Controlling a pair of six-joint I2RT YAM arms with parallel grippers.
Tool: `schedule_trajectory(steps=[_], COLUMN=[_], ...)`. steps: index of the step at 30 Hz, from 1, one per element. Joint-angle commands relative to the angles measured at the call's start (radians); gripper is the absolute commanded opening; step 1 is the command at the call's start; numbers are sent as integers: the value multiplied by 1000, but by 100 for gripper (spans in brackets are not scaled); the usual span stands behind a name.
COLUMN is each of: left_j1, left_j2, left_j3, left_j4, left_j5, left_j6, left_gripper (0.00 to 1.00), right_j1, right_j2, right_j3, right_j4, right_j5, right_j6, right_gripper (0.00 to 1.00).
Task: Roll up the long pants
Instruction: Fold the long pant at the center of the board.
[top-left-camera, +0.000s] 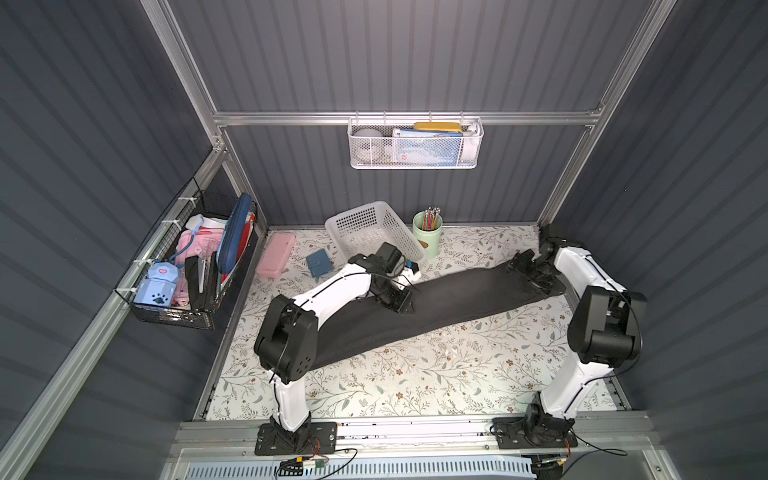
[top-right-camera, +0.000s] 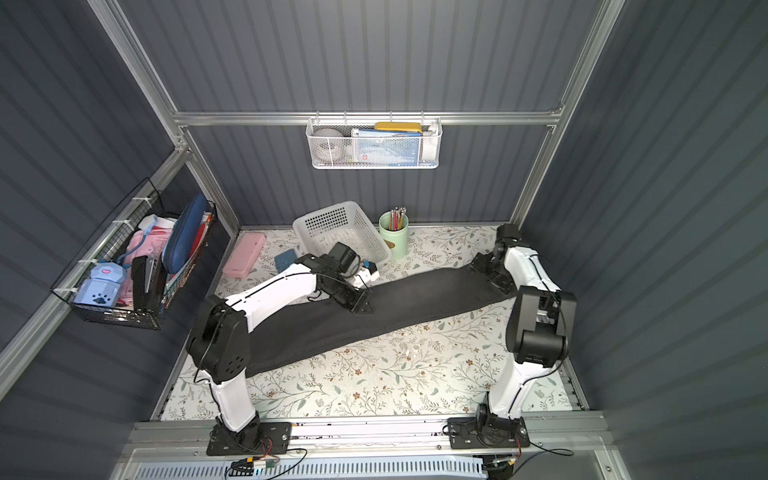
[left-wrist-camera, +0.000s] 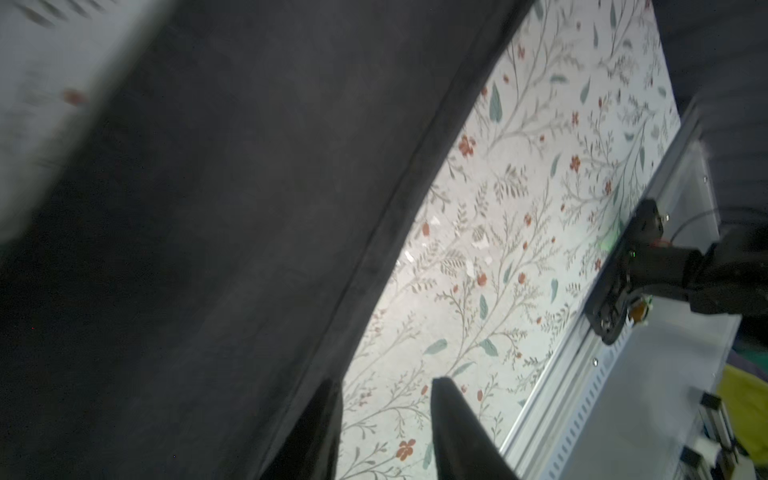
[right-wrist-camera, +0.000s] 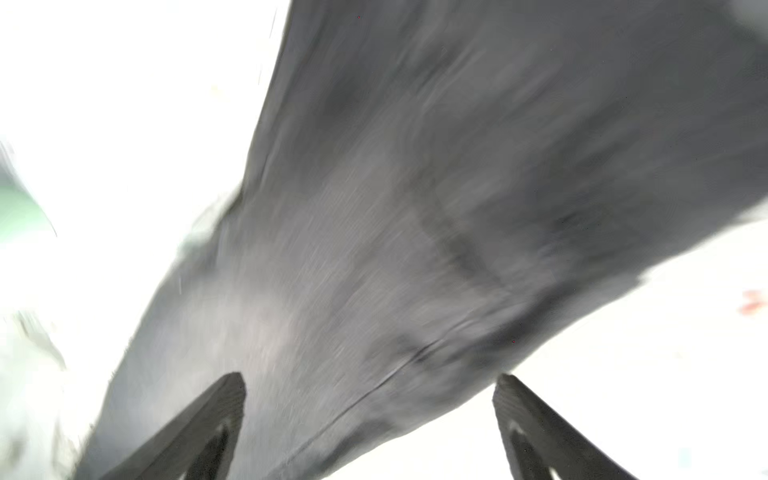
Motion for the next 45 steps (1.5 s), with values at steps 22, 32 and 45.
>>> schedule_trajectory(steps=[22, 32, 45], left_j1=[33, 97, 266], left_j2=[-46, -124, -233], left_j3=[14, -85, -290], left_j4=[-37, -53, -149], left_j5=[-286, -374, -471], left_j6=[-49, -155, -422], left_gripper=[41, 38, 36], right_j1=[-217, -226, -188], right_j2=[267, 251, -35], right_j3=[95, -5, -85], right_j4=[121, 243, 352], right_j5=[-36, -105, -90], right_j6=[58, 90, -14], right_gripper=[90, 35, 5])
